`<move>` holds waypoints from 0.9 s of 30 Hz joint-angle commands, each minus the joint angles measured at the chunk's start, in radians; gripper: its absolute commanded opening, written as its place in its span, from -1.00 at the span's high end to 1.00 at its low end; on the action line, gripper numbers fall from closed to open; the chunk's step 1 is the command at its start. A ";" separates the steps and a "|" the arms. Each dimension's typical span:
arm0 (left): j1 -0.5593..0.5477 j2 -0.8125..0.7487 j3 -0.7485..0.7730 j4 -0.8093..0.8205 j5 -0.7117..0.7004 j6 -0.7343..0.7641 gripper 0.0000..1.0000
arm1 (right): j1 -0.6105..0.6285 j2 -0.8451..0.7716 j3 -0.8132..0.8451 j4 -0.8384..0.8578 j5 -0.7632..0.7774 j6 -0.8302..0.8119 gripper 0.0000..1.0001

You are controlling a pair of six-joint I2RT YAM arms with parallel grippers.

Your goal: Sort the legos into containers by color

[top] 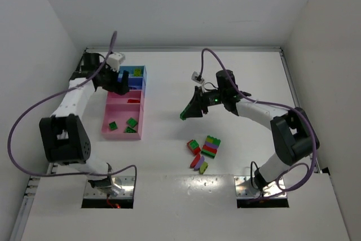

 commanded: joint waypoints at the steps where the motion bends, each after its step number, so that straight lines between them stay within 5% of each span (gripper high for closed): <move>1: 0.048 -0.207 0.014 0.107 0.202 -0.148 -0.78 | 0.044 0.044 0.112 0.032 0.014 -0.040 1.00; 7: 0.124 -0.389 0.056 0.128 0.165 -0.390 -1.00 | 0.190 0.188 0.382 -0.109 0.217 -0.059 1.00; 13: 0.240 -0.495 0.036 0.030 0.113 -0.456 -1.00 | 0.355 0.458 0.872 -0.485 0.518 -0.165 1.00; 27: 0.387 -0.554 -0.005 -0.024 0.142 -0.475 -1.00 | 0.498 0.716 1.163 -0.649 0.695 -0.307 0.95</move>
